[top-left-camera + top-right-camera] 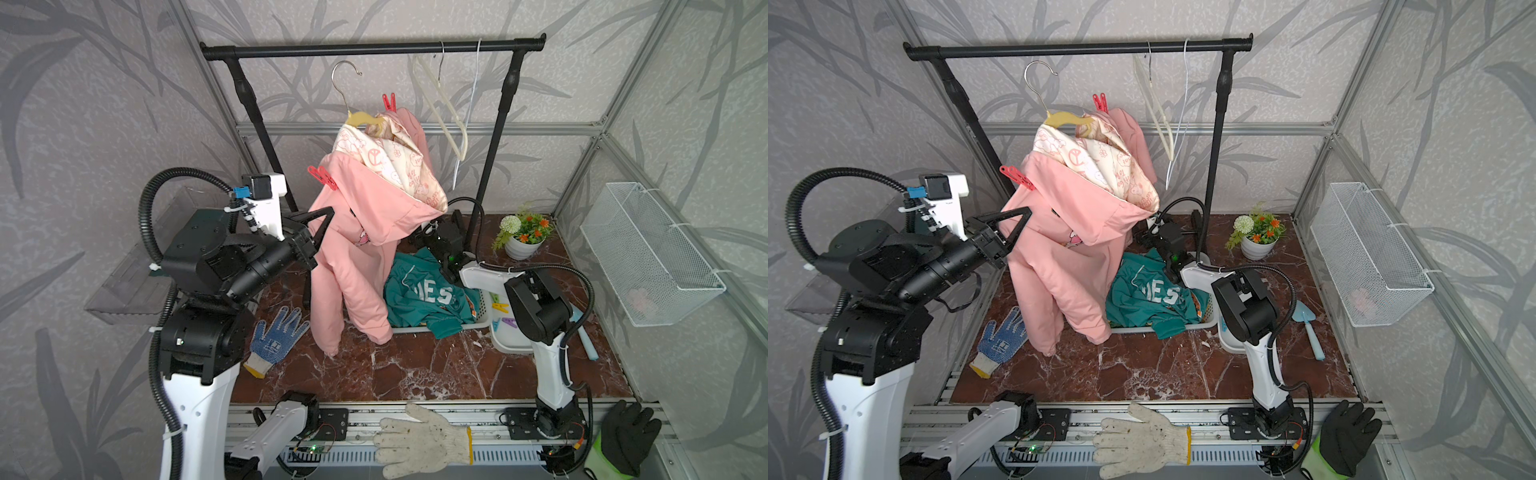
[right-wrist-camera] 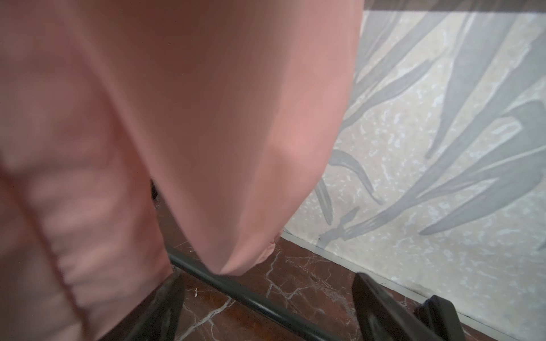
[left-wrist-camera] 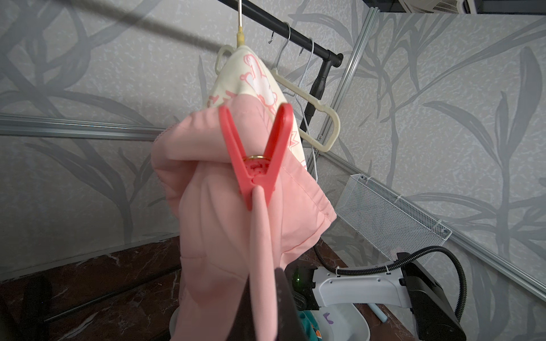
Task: Remove the clothespins securing jackets to the hanger
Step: Adjust the jacket in the basket.
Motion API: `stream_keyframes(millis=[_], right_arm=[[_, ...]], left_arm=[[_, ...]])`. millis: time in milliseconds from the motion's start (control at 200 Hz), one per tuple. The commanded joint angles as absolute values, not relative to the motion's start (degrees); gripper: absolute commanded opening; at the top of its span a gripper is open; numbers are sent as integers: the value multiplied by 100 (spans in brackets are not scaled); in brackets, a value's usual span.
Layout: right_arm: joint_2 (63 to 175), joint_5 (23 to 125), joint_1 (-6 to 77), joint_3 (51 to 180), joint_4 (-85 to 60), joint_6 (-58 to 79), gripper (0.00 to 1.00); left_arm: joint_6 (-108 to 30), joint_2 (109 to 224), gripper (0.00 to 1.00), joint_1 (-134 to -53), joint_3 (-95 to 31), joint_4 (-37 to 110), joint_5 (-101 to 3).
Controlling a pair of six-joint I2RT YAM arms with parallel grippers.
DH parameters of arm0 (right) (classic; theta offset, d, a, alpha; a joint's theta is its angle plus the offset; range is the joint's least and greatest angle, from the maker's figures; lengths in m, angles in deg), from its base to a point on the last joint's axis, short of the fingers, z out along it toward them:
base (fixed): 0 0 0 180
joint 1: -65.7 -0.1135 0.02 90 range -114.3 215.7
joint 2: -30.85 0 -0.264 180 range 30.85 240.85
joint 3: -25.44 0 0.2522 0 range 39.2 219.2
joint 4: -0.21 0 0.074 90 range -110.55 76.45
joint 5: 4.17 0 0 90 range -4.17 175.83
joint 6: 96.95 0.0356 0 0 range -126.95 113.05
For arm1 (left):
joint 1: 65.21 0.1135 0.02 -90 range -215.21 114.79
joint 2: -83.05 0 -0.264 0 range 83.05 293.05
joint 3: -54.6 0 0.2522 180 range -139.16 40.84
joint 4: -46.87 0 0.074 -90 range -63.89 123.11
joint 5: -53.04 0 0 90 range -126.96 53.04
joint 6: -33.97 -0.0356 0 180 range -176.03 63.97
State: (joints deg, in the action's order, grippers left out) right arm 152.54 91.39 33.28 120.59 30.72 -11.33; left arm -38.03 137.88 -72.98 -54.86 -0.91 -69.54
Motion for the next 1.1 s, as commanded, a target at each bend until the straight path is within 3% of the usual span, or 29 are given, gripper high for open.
stream_keyframes(millis=[0, 285, 520, 700, 750, 1095], right_arm=[[15265, 9147, 3360, 12490, 3236, -1149, 90], [15710, 9391, 3369, 13318, 3045, -1319, 89], [15768, 8846, 3440, 13634, 2617, -1518, 27], [15176, 8223, 3468, 12896, 2493, -1526, 3], [14931, 8188, 3463, 12579, 2460, -1519, 0], [13160, 8152, 3473, 10519, 2287, -926, 0]], left_arm=[[-3869, 13632, 0, -7321, -5618, 825, -7010], [-3845, 13646, 0, -7321, -5576, 788, -7053], [-3765, 13618, 0, -7329, -5521, 877, -7085], [-3801, 13544, 0, -7331, -5527, 835, -7059], [-3812, 13520, 0, -7329, -5554, 799, -7068], [-3250, 13512, 0, -7338, -5475, 1410, -7506]])
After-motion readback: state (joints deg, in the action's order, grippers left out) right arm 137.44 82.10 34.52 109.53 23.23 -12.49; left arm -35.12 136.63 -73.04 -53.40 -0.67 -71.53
